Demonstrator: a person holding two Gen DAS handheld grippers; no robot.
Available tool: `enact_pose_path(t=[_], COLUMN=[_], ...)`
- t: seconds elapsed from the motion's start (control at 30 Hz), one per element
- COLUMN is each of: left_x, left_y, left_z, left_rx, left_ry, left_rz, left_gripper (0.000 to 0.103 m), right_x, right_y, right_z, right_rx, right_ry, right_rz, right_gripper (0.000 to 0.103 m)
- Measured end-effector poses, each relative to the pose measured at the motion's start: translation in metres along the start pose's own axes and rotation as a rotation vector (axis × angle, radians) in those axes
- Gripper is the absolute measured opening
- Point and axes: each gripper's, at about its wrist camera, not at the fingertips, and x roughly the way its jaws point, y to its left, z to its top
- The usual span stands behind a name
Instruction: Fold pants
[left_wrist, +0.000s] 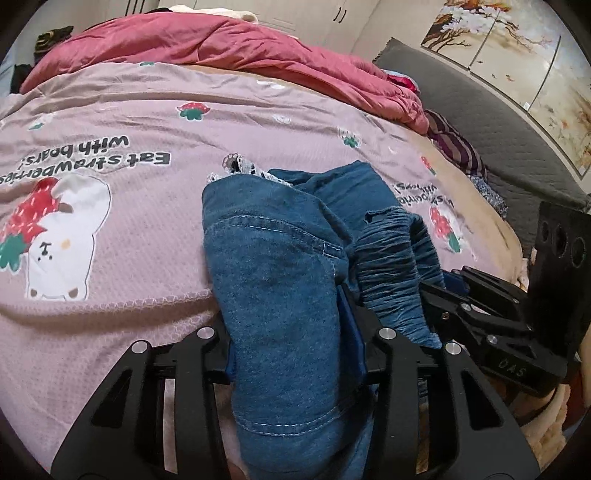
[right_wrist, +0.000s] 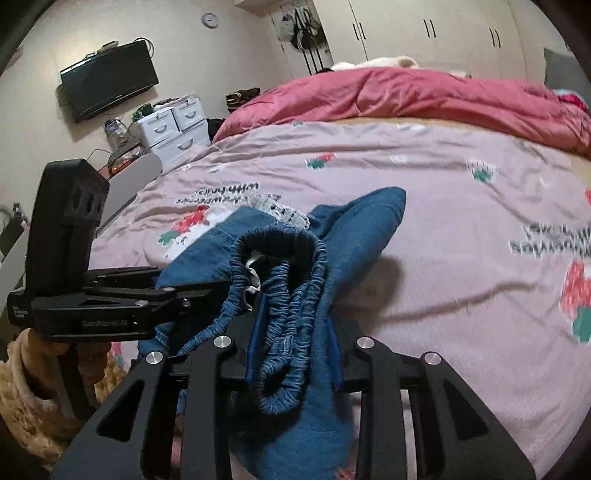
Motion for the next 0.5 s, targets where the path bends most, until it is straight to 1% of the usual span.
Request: enact_pose_path(t=[0.23,0.33,0.43,0.47,0.5], left_x=[0.000,0.000,-0.004,-0.005,-0.005], left_y=[0.003,0.005,0.003,0.002,0.001], left_z=[0.010,0.010,0.008,0.005,0.001], left_rx=[-0.016,-0.024,-0.010,-0.005,0.001], left_ry=[0.002,0.005,-0.002,-0.003,-0.002], left_rz=[-0.012,-0.012,-0.008,-0.003,0.000], left_gripper=[0.035,0.035,0.035,0.031,0.030], right_x=[0.006,0.014,0.022,0.024,0.025], right_y=[-0.003,-0.005,-0.005,-0.006,-0.004], right_z=[0.025,0.028,0.028,0.026,0.025], right_rx=[-0.013,0.000,0.017,0.022,0.022], right_ry=[-0.028,-0.011,0.018,0.029,0.037], right_rz=[-0.004,-0.006,-0.008,-0.005,-0.005], right_gripper=[0.027,0.027,0.025,0.025,0.025])
